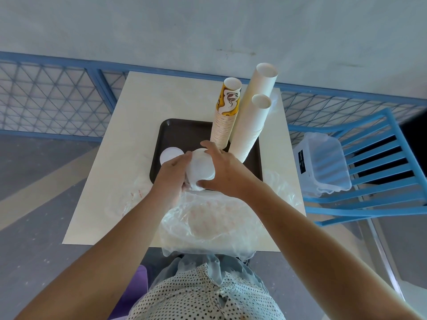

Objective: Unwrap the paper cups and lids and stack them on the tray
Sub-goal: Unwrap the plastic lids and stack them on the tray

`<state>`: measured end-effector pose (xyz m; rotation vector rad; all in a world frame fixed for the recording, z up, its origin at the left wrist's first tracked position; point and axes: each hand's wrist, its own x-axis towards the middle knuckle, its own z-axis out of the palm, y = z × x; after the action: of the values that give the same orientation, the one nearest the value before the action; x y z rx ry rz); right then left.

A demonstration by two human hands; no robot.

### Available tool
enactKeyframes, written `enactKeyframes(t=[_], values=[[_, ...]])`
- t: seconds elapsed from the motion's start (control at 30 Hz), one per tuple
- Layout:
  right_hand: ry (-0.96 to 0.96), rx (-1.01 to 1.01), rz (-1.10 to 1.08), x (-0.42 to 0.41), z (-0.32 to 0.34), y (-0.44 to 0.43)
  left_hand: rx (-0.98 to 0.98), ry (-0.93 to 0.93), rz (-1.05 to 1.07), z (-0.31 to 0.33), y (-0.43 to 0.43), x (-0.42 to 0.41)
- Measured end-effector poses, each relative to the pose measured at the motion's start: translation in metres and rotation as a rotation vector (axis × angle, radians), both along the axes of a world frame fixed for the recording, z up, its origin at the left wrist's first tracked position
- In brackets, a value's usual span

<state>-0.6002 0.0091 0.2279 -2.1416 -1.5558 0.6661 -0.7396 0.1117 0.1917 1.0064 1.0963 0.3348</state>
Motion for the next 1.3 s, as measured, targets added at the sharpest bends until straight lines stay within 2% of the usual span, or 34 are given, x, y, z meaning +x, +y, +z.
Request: enactKeyframes(t=[0.27, 0.5, 0.73, 0.83, 0.93, 1.03, 1.2, 1.3], values=[[-0.057, 0.078, -0.007, -0.006, 0.0, -0.003, -0.217, -0.034, 0.225, 0.001, 0.006, 0.002], [-0.102, 0.023, 0.075, 0.0, 0.0, 0.002, -0.093, -0.02, 0.105, 0.002, 0.005, 0.001], [-0.129, 0.103, 0.054, -0.002, -0.006, -0.002, -0.164, -0.036, 0.094, 0.002, 0.004, 0.0], [-0.105, 0.219, 0.008, -0.005, -0.01, -0.004, -0.242, -0.088, 0.175, 0.004, 0.001, -0.003], [-0.089, 0.27, -0.034, -0.008, -0.012, -0.006, -0.211, -0.087, 0.112, 0.003, -0.003, -0.005], [-0.023, 0.244, -0.088, -0.01, -0.012, -0.008, -0.129, -0.086, -0.014, 0.002, -0.007, -0.008], [0.2, 0.196, -0.279, -0.002, -0.008, -0.008, -0.174, -0.213, -0.166, 0.009, -0.01, -0.013], [0.216, 0.14, -0.285, 0.003, -0.006, -0.009, -0.281, -0.274, -0.109, 0.01, -0.009, -0.013]])
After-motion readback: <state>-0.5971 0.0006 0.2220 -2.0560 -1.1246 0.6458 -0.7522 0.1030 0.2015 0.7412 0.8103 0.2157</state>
